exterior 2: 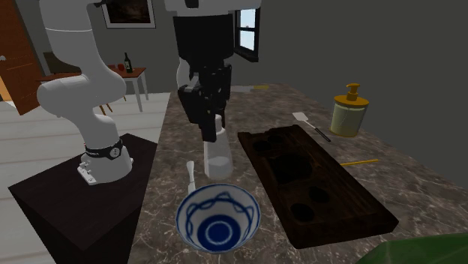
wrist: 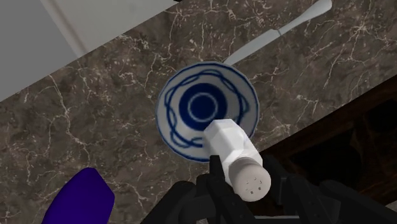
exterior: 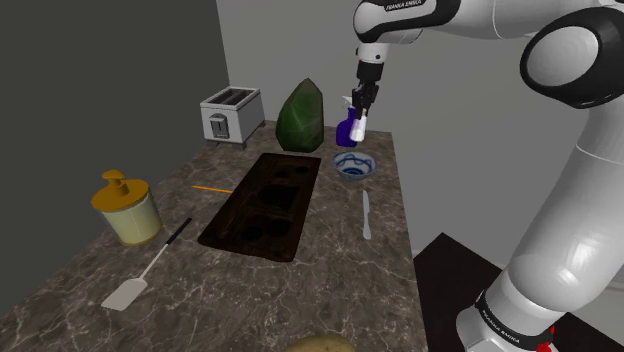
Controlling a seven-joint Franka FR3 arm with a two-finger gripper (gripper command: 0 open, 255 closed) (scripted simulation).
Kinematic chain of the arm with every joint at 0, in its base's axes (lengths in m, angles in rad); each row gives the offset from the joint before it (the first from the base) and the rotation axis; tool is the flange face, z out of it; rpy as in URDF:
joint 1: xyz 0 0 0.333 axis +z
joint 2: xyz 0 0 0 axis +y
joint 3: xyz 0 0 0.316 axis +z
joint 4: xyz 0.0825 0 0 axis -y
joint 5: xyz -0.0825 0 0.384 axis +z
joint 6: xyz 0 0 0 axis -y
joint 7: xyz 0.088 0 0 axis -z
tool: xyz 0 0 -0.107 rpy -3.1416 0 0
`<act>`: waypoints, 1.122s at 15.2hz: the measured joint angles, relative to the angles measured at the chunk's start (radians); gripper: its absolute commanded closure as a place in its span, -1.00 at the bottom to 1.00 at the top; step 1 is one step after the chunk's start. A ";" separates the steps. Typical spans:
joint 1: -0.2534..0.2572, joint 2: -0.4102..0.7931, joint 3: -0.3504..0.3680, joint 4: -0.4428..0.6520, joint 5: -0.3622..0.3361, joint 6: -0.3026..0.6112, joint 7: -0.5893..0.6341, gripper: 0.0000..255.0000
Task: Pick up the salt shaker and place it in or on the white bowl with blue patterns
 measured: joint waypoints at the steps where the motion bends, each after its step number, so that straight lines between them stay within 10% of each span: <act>1: -0.001 0.005 -0.001 -0.004 0.001 0.008 -0.003 1.00; 17: -0.002 0.027 -0.001 -0.186 0.008 0.211 -0.025 1.00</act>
